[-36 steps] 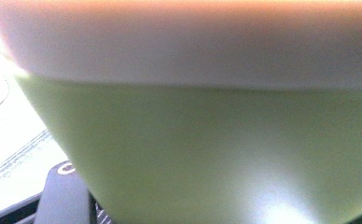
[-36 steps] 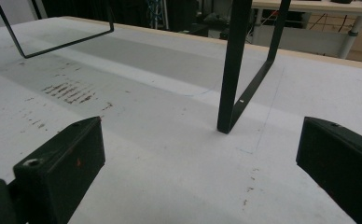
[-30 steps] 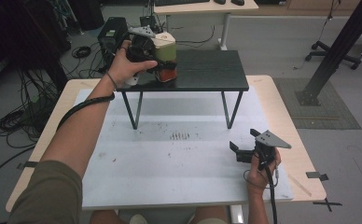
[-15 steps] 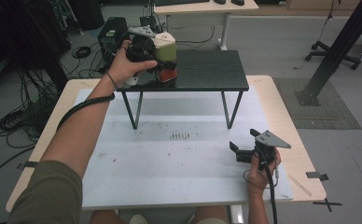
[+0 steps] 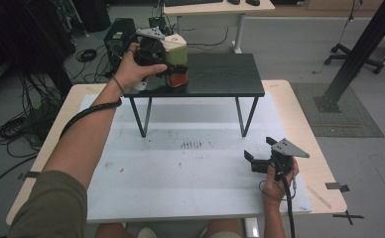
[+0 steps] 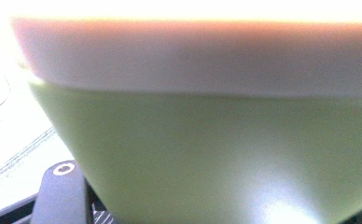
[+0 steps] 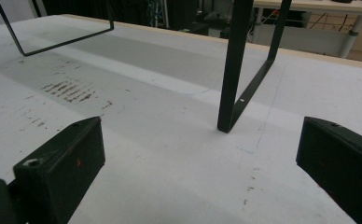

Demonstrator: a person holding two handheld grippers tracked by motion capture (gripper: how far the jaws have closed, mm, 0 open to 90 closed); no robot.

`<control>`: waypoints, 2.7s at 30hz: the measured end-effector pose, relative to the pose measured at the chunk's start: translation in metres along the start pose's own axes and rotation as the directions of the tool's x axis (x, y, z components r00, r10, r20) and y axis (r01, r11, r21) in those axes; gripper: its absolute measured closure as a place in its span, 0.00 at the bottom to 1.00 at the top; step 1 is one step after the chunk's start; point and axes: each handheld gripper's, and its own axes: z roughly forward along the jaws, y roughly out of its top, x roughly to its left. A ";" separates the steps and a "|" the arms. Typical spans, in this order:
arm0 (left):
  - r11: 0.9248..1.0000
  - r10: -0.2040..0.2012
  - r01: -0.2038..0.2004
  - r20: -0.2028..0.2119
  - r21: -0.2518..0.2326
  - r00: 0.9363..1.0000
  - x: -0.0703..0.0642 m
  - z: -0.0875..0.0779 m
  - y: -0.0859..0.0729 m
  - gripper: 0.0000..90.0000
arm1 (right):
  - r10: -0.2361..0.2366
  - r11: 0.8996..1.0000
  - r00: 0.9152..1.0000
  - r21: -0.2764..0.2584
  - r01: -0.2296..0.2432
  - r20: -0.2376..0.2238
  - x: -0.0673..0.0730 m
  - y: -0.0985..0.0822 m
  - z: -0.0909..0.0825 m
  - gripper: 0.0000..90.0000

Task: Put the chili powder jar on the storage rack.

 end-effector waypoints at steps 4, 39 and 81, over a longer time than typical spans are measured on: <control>1.000 -0.001 0.001 0.001 -0.002 1.000 0.000 -0.001 0.000 0.30 | -0.002 1.000 1.000 0.002 0.002 -0.001 0.000 0.000 0.000 0.01; 0.999 -0.002 -0.001 -0.059 -0.050 0.998 -0.008 -0.033 -0.009 0.07 | -0.009 1.000 1.000 0.006 0.009 0.006 0.001 0.001 0.000 0.01; 0.988 -0.098 0.079 -0.144 -0.129 0.985 -0.059 -0.142 -0.119 0.06 | -0.009 1.000 1.000 0.021 0.008 0.019 0.001 0.000 0.001 0.01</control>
